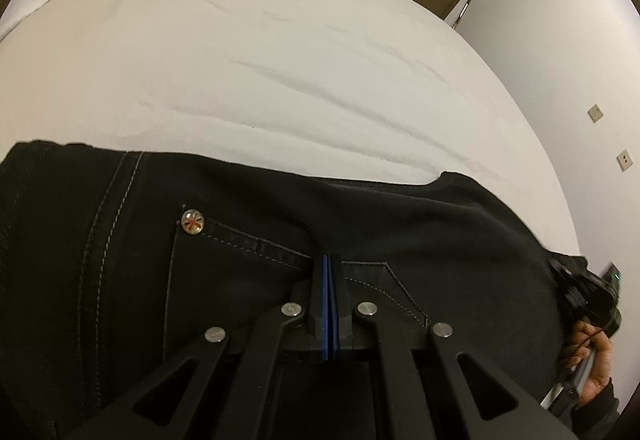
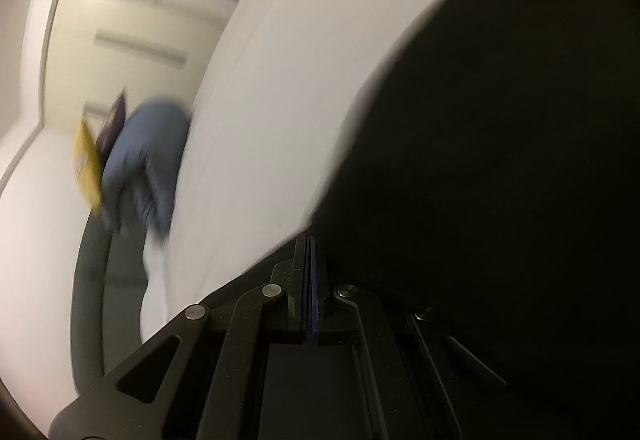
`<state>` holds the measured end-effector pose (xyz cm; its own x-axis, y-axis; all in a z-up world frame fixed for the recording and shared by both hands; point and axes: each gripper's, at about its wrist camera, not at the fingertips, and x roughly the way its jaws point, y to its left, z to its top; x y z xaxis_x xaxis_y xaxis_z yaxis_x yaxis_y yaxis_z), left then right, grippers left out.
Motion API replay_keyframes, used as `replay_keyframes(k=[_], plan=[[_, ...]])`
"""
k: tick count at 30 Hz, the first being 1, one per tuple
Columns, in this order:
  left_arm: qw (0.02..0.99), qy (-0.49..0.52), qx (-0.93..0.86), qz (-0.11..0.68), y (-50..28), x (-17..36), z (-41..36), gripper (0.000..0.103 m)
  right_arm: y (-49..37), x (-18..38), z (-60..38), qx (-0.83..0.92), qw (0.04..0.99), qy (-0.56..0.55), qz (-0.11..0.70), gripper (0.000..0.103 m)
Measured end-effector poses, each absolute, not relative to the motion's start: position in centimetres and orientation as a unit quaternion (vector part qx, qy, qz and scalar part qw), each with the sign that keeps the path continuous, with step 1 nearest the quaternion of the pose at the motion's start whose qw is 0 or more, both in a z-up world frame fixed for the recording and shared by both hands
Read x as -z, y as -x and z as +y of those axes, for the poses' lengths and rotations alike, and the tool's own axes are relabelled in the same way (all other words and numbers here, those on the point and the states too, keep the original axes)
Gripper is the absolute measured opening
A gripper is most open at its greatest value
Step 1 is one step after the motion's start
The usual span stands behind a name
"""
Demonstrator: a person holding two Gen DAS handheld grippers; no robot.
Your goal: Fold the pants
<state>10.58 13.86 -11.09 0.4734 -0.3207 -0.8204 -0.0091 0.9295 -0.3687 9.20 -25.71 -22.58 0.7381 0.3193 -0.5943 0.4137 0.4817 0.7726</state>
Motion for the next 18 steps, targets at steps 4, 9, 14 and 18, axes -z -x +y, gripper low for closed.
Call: replay_keyframes(k=[4, 9, 14, 18], plan=[[0.85, 0.123, 0.074, 0.507, -11.1, 10.1, 12.3, 0.007, -2.2, 20.6, -36.2, 0.127, 0.797, -0.504, 0.309, 0.0], [0.889, 0.043, 0.062, 0.452, -9.9, 6.1, 7.0, 0.071, 3.8, 16.1, -42.9, 0.252, 0.799, -0.467, 0.284, 0.008], [0.893, 0.033, 0.131, 0.43, -9.1, 4.6, -0.9, 0.083, 2.1, 14.0, -36.6, 0.098, 0.827, -0.488, 0.262, 0.008], [0.87, 0.025, 0.18, 0.459, -9.2, 7.3, -5.9, 0.085, -4.8, 17.1, -27.4, -0.074, 0.8, -0.495, 0.33, 0.008]])
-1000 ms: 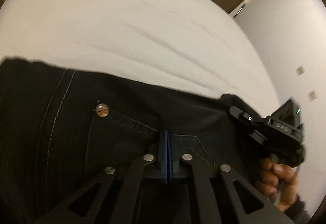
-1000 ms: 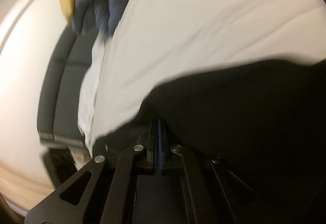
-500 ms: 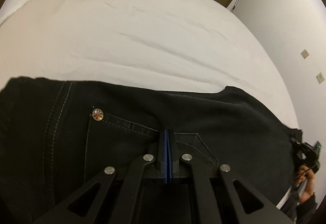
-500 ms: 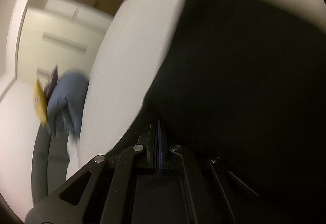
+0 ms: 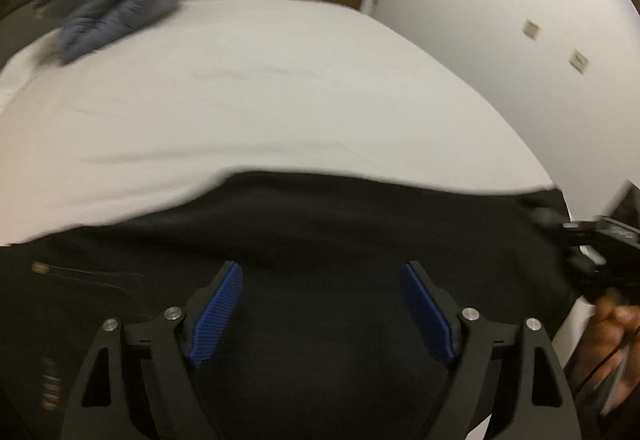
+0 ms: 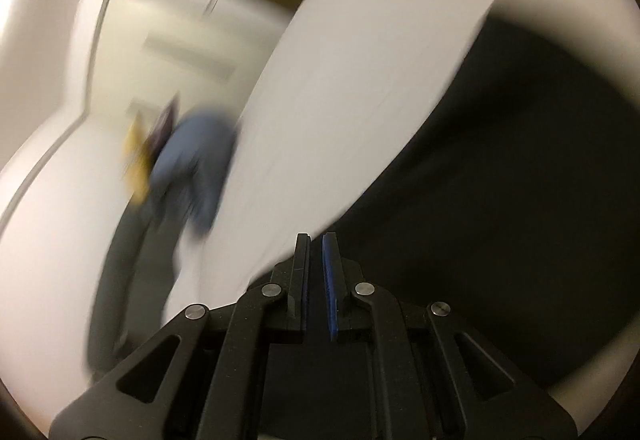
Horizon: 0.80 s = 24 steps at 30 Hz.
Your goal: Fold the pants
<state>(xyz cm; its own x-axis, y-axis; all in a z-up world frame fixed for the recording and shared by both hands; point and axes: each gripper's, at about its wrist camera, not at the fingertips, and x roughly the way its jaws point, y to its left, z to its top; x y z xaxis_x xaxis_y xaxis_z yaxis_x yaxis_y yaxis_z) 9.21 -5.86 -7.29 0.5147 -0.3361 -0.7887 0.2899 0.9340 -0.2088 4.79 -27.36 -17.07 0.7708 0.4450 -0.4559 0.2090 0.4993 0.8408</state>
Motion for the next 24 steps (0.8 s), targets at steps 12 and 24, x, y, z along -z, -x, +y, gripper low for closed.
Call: replay_keyframes(k=[12, 24], plan=[[0.855, 0.024, 0.157, 0.494, -11.1, 10.5, -4.8, 0.085, -8.4, 25.7, -37.0, 0.056, 0.762, -0.564, 0.314, 0.0], [0.854, 0.073, 0.24, 0.455, -9.7, 5.9, -10.3, 0.103, -5.9, 23.8, -29.3, -0.061, 0.758, -0.546, 0.352, 0.009]])
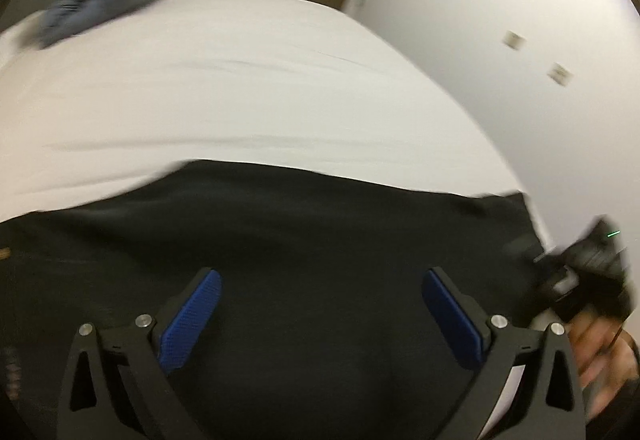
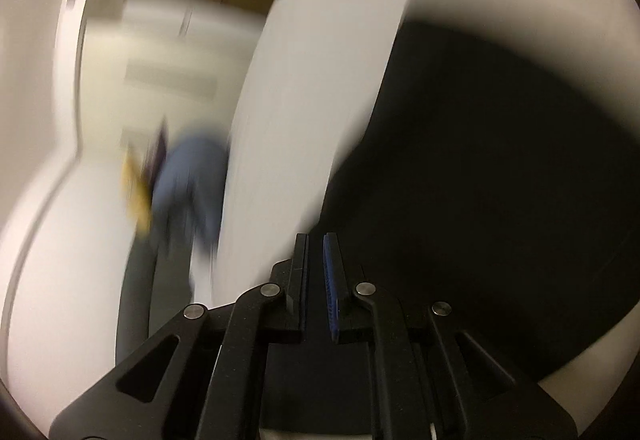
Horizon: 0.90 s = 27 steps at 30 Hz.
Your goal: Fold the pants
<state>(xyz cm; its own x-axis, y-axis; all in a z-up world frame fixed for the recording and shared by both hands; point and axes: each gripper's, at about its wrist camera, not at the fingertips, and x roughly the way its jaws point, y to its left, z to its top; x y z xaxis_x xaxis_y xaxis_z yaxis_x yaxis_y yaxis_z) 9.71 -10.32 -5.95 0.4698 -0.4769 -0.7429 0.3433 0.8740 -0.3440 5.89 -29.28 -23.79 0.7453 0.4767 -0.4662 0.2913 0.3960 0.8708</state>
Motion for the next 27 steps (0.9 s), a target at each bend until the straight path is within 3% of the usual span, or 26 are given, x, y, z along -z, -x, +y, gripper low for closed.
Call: replay_keyframes(k=[1, 2, 4, 6, 8, 16, 18, 21, 26, 27], plan=[[0.847, 0.067, 0.248, 0.466, -10.1, 6.4, -11.2, 0.103, -6.7, 24.5, -27.1, -0.072, 0.751, -0.54, 0.373, 0.009], [0.839, 0.054, 0.247, 0.482, -10.4, 7.3, -11.9, 0.097, -7.5, 26.0, -24.8, -0.075, 0.742, -0.536, 0.396, 0.002], [0.825, 0.037, 0.226, 0.517, -11.4, 9.5, -11.8, 0.07, -8.9, 26.7, -22.1, -0.066, 0.743, -0.526, 0.409, 0.0], [0.833, 0.044, 0.217, 0.507, -11.5, 9.9, -10.2, 0.032, -10.3, 26.7, -21.6, -0.066, 0.741, -0.533, 0.403, 0.0], [0.828, 0.056, 0.202, 0.52, -11.9, 10.0, -8.2, 0.006, -8.1, 25.9, -24.6, -0.03, 0.749, -0.532, 0.394, 0.0], [0.826, 0.109, 0.177, 0.525, -10.0, 11.5, 2.3, 0.005, -5.8, 23.9, -35.6, 0.095, 0.779, -0.532, 0.318, 0.0], [0.843, 0.071, 0.136, 0.516, -9.3, 10.4, 3.4, 0.004, -5.5, 22.4, -36.5, 0.129, 0.798, -0.492, 0.322, 0.0], [0.851, 0.102, 0.122, 0.5, -8.5, 8.6, 5.3, 0.005, -3.9, 20.2, -37.8, 0.16, 0.802, -0.493, 0.298, 0.0], [0.843, 0.126, 0.174, 0.494, -7.8, 7.9, 0.5, 0.005, -4.2, 18.5, -32.9, 0.036, 0.805, -0.521, 0.281, 0.003], [0.836, 0.121, 0.19, 0.501, -7.7, 8.4, -1.4, 0.012, -5.6, 18.8, -30.4, 0.004, 0.801, -0.519, 0.297, 0.003]])
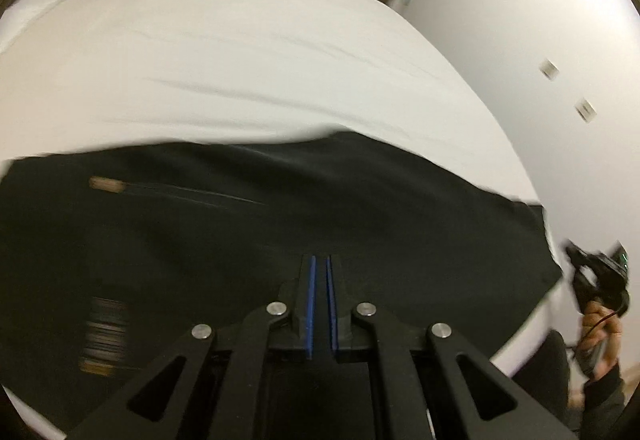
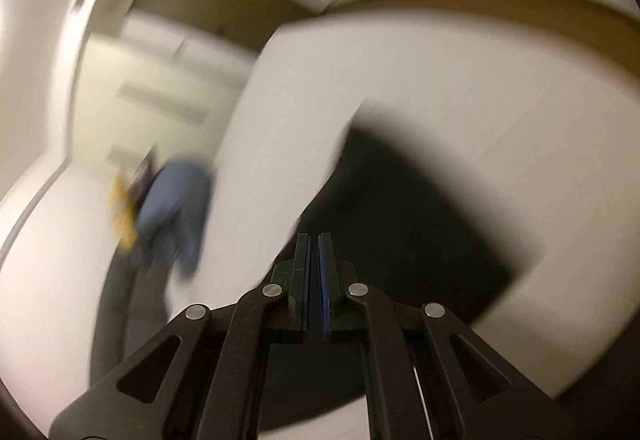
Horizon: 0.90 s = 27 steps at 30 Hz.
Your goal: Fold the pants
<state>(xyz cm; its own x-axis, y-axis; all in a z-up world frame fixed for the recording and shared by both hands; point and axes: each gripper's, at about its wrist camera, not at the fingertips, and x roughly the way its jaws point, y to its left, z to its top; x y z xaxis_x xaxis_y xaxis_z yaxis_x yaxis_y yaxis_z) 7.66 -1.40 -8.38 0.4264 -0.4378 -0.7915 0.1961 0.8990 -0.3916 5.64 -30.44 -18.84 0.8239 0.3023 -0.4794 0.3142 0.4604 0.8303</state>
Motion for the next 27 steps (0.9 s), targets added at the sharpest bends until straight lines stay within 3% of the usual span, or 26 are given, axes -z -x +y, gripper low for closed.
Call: replay_keyframes(k=[1, 3, 4, 7, 10, 13, 15, 17, 18, 22, 23, 27], plan=[[0.828, 0.112, 0.205, 0.509, -7.5, 9.1, -4.4, 0.017, -6.2, 19.6, -28.2, -0.029, 0.795, -0.515, 0.318, 0.003], [0.814, 0.091, 0.229, 0.526, -6.8, 10.9, -8.5, 0.041, -7.2, 21.7, -25.0, -0.052, 0.782, -0.507, 0.358, 0.003], [0.818, 0.082, 0.225, 0.523, -6.4, 11.5, -9.4, 0.042, -7.7, 23.7, -23.8, -0.049, 0.77, -0.505, 0.386, 0.003], [0.822, 0.106, 0.223, 0.513, -6.2, 11.4, -9.8, 0.042, -6.3, 26.9, -24.7, -0.034, 0.755, -0.533, 0.381, 0.0], [0.819, 0.112, 0.212, 0.522, -4.9, 11.2, -8.6, 0.022, -5.1, 25.6, -28.4, 0.055, 0.787, -0.506, 0.349, 0.0], [0.833, 0.1, 0.179, 0.514, -4.1, 9.0, -4.3, 0.02, 0.2, 23.8, -34.5, 0.116, 0.784, -0.534, 0.295, 0.005], [0.839, 0.118, 0.175, 0.502, -4.6, 8.8, -4.3, 0.021, 2.0, 22.1, -35.6, 0.145, 0.789, -0.53, 0.275, 0.019], [0.837, 0.128, 0.186, 0.498, -5.2, 8.5, -6.0, 0.021, 3.4, 21.0, -35.6, 0.148, 0.787, -0.538, 0.264, 0.067], [0.836, 0.126, 0.191, 0.498, -5.5, 8.5, -6.7, 0.021, 0.4, 21.2, -33.8, 0.148, 0.779, -0.553, 0.258, 0.07], [0.829, 0.106, 0.225, 0.5, -6.4, 8.3, -11.8, 0.021, 2.8, 23.7, -33.4, 0.12, 0.752, -0.592, 0.265, 0.07], [0.829, 0.095, 0.233, 0.499, -6.6, 8.3, -13.1, 0.021, 0.3, 24.4, -32.0, 0.115, 0.746, -0.601, 0.264, 0.068], [0.817, 0.091, 0.243, 0.515, -7.1, 8.8, -15.0, 0.022, 3.7, 25.4, -34.6, 0.1, 0.727, -0.637, 0.237, 0.061]])
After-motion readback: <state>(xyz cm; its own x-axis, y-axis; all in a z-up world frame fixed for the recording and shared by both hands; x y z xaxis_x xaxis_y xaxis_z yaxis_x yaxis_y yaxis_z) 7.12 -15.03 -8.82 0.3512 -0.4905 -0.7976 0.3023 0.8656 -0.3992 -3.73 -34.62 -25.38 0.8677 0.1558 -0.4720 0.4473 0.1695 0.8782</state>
